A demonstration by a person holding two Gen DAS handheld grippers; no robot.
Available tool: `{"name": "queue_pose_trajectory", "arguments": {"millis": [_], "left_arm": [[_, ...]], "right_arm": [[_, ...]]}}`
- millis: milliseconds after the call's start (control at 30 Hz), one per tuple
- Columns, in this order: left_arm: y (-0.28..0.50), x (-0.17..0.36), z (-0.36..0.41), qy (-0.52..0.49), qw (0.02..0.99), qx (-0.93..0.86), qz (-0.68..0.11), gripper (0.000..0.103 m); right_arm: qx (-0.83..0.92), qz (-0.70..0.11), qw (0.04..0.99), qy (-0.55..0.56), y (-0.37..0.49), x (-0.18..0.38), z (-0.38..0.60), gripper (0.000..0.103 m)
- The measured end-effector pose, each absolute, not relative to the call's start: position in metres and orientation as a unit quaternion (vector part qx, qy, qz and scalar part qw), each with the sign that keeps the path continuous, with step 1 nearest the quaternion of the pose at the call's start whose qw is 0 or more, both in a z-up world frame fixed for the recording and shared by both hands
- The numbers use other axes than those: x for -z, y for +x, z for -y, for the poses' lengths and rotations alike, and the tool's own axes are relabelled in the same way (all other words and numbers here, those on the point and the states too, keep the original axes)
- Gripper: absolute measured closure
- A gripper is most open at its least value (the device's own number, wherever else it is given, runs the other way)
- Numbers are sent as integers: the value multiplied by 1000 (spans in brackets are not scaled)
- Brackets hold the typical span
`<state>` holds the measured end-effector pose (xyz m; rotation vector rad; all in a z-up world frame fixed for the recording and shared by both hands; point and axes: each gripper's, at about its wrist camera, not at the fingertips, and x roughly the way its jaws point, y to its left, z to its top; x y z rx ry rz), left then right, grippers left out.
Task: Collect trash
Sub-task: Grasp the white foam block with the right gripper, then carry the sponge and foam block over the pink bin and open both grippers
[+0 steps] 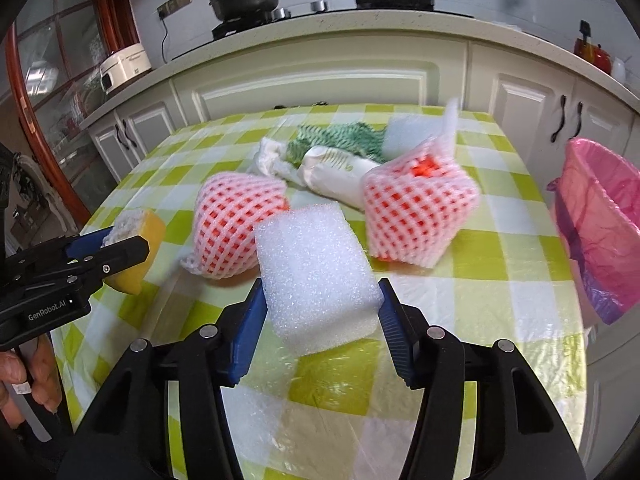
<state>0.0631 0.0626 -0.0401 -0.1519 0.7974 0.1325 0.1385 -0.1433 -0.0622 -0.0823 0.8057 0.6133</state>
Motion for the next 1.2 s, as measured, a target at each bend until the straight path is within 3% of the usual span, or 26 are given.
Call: {"name": "queue_pose_trajectory", "arguments": {"millis": [567, 1200], "left_arm": [[126, -16, 29, -28, 940, 49, -337, 50], [295, -72, 210, -24, 927, 234, -291, 49]], "right_arm": [[-170, -335, 927, 14, 169, 10, 277, 50], [-29, -301, 950, 74, 267, -20, 439, 50]]}}
